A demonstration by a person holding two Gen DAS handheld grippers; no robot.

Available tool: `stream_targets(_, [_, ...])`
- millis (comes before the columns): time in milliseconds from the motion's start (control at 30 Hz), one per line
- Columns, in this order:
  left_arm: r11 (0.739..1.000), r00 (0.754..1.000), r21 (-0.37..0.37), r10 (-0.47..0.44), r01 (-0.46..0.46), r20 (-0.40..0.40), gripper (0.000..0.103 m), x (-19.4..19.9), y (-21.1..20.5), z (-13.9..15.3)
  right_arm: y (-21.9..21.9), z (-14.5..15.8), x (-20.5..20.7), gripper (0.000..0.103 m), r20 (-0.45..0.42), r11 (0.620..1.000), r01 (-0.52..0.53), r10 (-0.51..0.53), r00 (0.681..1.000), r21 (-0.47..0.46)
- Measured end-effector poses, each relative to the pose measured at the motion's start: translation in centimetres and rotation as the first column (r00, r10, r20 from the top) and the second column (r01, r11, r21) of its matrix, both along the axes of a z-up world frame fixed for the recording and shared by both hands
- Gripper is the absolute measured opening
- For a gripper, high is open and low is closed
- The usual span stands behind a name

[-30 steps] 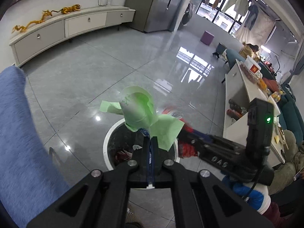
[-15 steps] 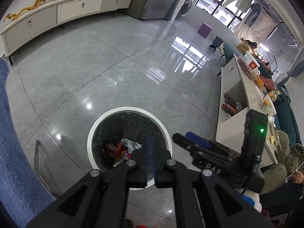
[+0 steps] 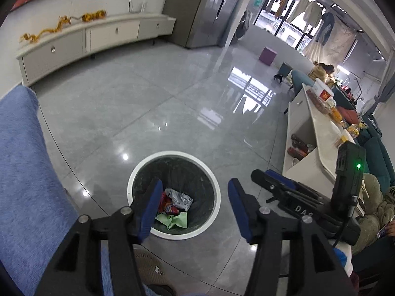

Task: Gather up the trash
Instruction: 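Move both tools back over the rug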

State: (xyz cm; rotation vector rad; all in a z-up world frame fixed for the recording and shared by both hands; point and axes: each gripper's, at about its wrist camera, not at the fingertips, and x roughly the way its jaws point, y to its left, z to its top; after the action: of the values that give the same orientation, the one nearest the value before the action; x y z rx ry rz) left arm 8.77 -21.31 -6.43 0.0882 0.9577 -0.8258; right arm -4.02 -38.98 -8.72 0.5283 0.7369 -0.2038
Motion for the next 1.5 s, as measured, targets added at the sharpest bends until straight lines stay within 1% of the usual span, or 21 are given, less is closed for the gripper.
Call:
stream_targets(167, [0.998,0.989,0.003,0.067,-0.068,0.134,0.053,-2.6,2.6,3.1,1.2,3.7,-2.3,0.048,0.072,0.999,-0.009,0.012,0.997,-0.035])
stream_targets(267, [0.989,0.971,-0.041,0.149,-0.144,0.187,0.053,-3.4,5.7,5.3,2.6,6.3,-3.2,0.048,0.126,0.998,-0.032,0.040,0.991,-0.063])
stream_targets(367, [0.971,0.946,-0.100,0.233,-0.216,0.226,0.053,-4.2,9.7,7.9,4.6,9.4,-4.2,0.048,0.186,0.993,-0.068,0.086,0.979,-0.101])
stream_targets(467, [0.944,0.906,-0.151,0.326,-0.295,0.270,0.053,-5.1,14.8,10.6,6.7,12.0,-5.3,0.048,0.238,0.985,-0.101,0.133,0.962,-0.141])
stream_targets(533, [0.919,0.869,-0.176,0.390,-0.351,0.303,0.053,-6.3,18.9,12.0,8.5,13.7,-5.9,0.050,0.271,0.978,-0.128,0.170,0.947,-0.168])
stream_targets(567, [0.912,0.860,-0.183,0.407,-0.367,0.308,0.053,-6.8,20.2,12.3,9.4,14.5,-6.2,0.050,0.286,0.973,-0.143,0.191,0.939,-0.182])
stream_targets(633, [0.883,0.824,-0.197,0.468,-0.425,0.318,0.053,-7.7,24.7,13.0,11.3,15.8,-6.4,0.050,0.307,0.963,-0.171,0.231,0.923,-0.210])
stream_targets(667, [0.873,0.812,-0.201,0.487,-0.444,0.321,0.053,-8.1,26.0,13.2,12.1,16.4,-6.4,0.050,0.315,0.958,-0.184,0.249,0.916,-0.221])
stream_targets(700, [0.856,0.791,-0.210,0.517,-0.473,0.326,0.053,-8.5,28.0,13.5,12.8,16.8,-6.4,0.050,0.322,0.954,-0.195,0.263,0.909,-0.228])
stream_targets(767, [0.809,0.737,-0.237,0.588,-0.538,0.334,0.053,-9.5,32.6,14.0,14.5,17.8,-6.7,0.050,0.343,0.943,-0.222,0.299,0.890,-0.247])
stream_targets(800, [0.792,0.718,-0.248,0.611,-0.558,0.334,0.053,-9.6,34.2,14.1,15.2,18.3,-6.7,0.050,0.351,0.938,-0.233,0.314,0.882,-0.255])
stream_targets(833, [0.754,0.676,-0.270,0.656,-0.598,0.334,0.053,-10.2,36.9,14.6,16.2,18.9,-6.8,0.050,0.361,0.932,-0.247,0.334,0.871,-0.266])
stream_targets(867, [0.727,0.643,-0.285,0.686,-0.625,0.339,0.053,-10.7,38.9,15.0,17.0,19.4,-6.7,0.050,0.368,0.926,-0.259,0.350,0.861,-0.276])
stream_targets(900, [0.708,0.620,-0.295,0.705,-0.642,0.344,0.053,-10.9,40.3,15.2,17.8,20.1,-6.7,0.050,0.375,0.919,-0.269,0.366,0.852,-0.287])
stream_targets(933, [0.671,0.572,-0.313,0.739,-0.672,0.356,0.053,-11.6,42.7,16.0,18.6,20.7,-6.8,0.050,0.383,0.912,-0.279,0.383,0.841,-0.300])
stream_targets(967, [0.652,0.546,-0.320,0.754,-0.687,0.365,0.053,-11.9,44.2,16.4,19.3,21.3,-6.9,0.050,0.391,0.906,-0.287,0.397,0.831,-0.310])
stream_targets(1033, [0.593,0.465,-0.342,0.796,-0.729,0.389,0.053,-13.0,47.9,17.7,20.7,22.6,-7.0,0.051,0.408,0.894,-0.306,0.426,0.808,-0.329])
stream_targets(1200, [0.487,0.319,-0.395,0.850,-0.779,0.419,0.053,-15.7,55.8,21.0,24.4,25.1,-6.6,0.052,0.427,0.853,-0.351,0.503,0.751,-0.387])
stream_targets(1333, [0.423,0.247,-0.433,0.880,-0.796,0.406,0.053,-17.4,60.7,22.9,26.7,26.7,-5.4,0.052,0.436,0.828,-0.396,0.550,0.713,-0.397])
stream_targets(1400, [0.398,0.210,-0.437,0.884,-0.806,0.418,0.053,-18.0,62.5,24.1,27.8,27.9,-4.8,0.052,0.439,0.814,-0.410,0.571,0.694,-0.411])
stream_targets(1500, [0.389,0.179,-0.447,0.879,-0.806,0.442,0.053,-19.0,64.5,25.3,29.2,29.6,-4.3,0.052,0.449,0.796,-0.414,0.595,0.667,-0.441])
